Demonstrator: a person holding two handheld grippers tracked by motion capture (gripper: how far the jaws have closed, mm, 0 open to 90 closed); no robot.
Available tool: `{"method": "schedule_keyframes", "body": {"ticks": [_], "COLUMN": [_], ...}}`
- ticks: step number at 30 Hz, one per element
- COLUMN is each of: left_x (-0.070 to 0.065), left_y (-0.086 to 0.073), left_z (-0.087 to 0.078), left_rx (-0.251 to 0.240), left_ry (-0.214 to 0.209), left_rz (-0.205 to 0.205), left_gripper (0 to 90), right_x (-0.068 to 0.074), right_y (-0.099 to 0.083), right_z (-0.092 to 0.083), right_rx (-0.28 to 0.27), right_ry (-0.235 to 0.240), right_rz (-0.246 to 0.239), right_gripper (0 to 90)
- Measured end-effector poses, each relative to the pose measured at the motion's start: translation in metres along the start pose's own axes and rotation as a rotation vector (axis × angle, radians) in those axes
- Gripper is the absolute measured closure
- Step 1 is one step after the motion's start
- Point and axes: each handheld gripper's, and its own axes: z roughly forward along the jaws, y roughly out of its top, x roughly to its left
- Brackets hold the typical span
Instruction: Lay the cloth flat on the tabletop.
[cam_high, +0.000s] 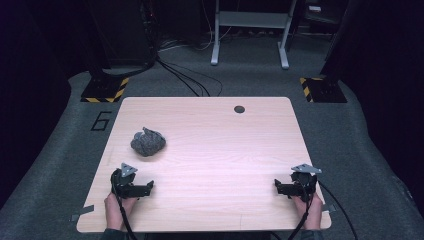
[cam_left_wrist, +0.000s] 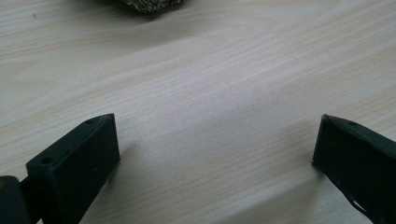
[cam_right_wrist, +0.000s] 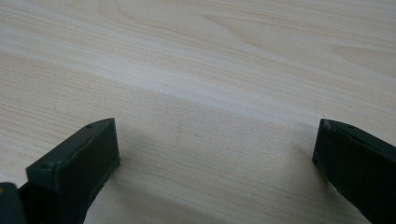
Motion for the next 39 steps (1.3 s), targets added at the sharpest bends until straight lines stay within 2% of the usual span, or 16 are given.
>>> {"method": "schedule_keyframes", "body": {"ticks": [9, 14, 16, 19, 28, 29, 39], "left_x": [0.000, 0.003, 0.005, 0.006, 0.009, 0.011, 0.024], "left_y": [-0.001, 0.000, 0.002, 0.004, 0.023, 0.026, 0.046], "left_z": [-0.001, 0.000, -0.001, -0.001, -0.005, -0.005, -0.007], "left_rx": [-0.005, -0.008, 0.008, 0.001, 0.004, -0.009, -0.022], "left_ry": [-0.002, -0.013, -0.025, -0.028, -0.035, -0.038, -0.049], "left_rz": [-0.004, -0.020, -0.017, -0.017, 0.013, 0.009, 0.007], "left_gripper": [0.5, 0.5, 0.3, 0.2, 0.1, 0.1, 0.0], "right_x": [0.000, 0.000, 0.000, 0.000, 0.000, 0.000, 0.000], "right_y": [0.000, 0.000, 0.000, 0.000, 0.000, 0.000, 0.000], "right_z": [0.000, 0.000, 0.000, 0.000, 0.000, 0.000, 0.000], "right_rx": [-0.001, 0.001, 0.001, 0.001, 0.001, 0.001, 0.001], "right_ry": [0.000, 0.001, 0.002, 0.002, 0.002, 0.002, 0.001], "right_rz": [0.000, 0.003, 0.003, 0.003, 0.003, 0.003, 0.003], "right_gripper": [0.0, 0.0, 0.0, 0.0, 0.0, 0.0, 0.0]}}
